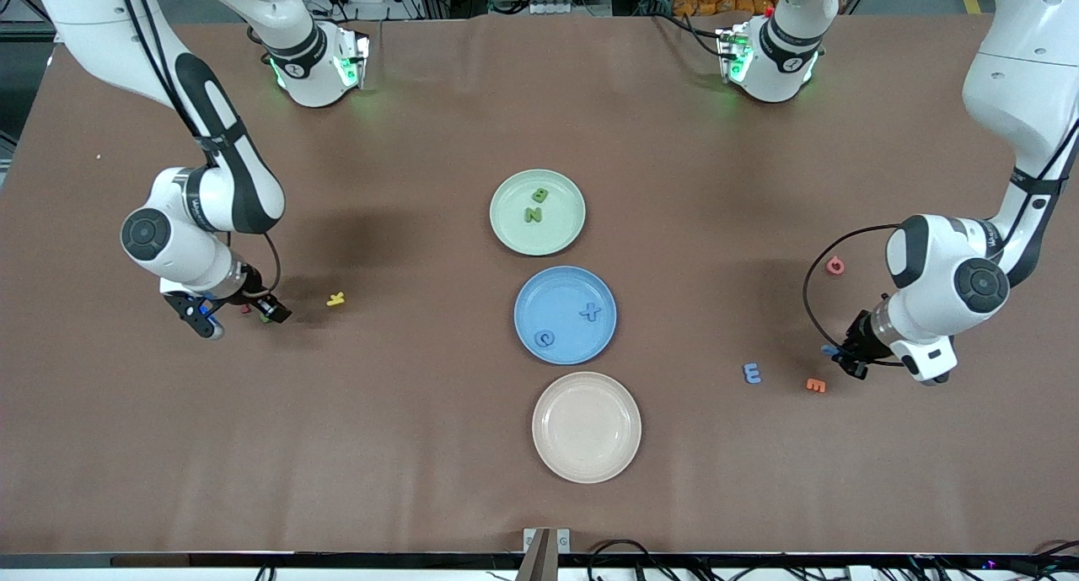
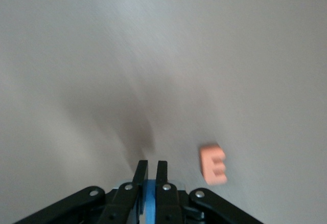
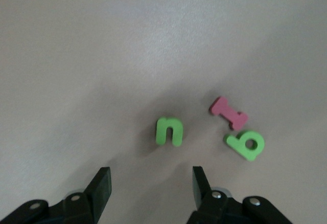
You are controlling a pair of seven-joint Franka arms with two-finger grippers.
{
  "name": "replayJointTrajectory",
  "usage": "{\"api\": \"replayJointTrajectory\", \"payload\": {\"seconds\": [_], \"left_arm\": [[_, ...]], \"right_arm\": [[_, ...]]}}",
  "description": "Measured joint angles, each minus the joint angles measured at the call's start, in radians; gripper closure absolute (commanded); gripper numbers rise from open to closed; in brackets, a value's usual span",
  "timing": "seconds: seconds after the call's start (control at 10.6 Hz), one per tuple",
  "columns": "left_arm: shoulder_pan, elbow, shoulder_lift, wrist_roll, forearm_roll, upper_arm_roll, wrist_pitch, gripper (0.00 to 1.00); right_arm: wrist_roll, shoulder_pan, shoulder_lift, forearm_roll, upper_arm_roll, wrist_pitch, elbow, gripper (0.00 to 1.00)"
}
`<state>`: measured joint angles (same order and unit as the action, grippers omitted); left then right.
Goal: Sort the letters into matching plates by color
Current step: 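Carry the blue i onto the blue plate with the left gripper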
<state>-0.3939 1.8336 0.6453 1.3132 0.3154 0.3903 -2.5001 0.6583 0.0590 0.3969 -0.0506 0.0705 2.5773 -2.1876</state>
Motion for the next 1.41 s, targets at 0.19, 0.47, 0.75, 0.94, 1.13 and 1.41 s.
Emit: {"api": "replayJointTrajectory", "payload": {"seconds": [0.19, 0.47, 0.75, 0.94, 1.13, 1.41], "left_arm": [[0.008, 0.0, -0.001, -0.008, 0.005, 0.054, 0.0, 1.0], [0.04, 0.0, -0.002, -0.008, 0.009, 0.137, 0.0, 1.0], [0.083, -0.002, -0.005, 0.011, 0.009, 0.227, 0.0, 1.0], [0.182, -0.014, -0.01, 0.06, 0.009, 0.238, -0.001, 1.0], [0.303, -0.047, -0.01, 0.124, 0.009, 0.238, -0.001, 1.0], [0.435, -0.07, 0.002, 0.157, 0.009, 0.231, -0.001, 1.0]], "right_arm": [[-0.026, 0.0, 0.021, 0.0, 0.014, 0.023, 0.0, 0.33], [-0.044, 0.0, 0.03, 0.0, 0.017, 0.037, 0.0, 0.42], [-0.062, 0.0, 0.033, 0.0, 0.024, 0.04, 0.0, 0.44], [-0.071, 0.0, 0.035, 0.0, 0.026, 0.041, 0.0, 0.44], [-0.081, 0.0, 0.043, 0.0, 0.028, 0.064, -0.001, 0.45], [-0.085, 0.0, 0.062, 0.0, 0.032, 0.09, -0.001, 0.48]]}}
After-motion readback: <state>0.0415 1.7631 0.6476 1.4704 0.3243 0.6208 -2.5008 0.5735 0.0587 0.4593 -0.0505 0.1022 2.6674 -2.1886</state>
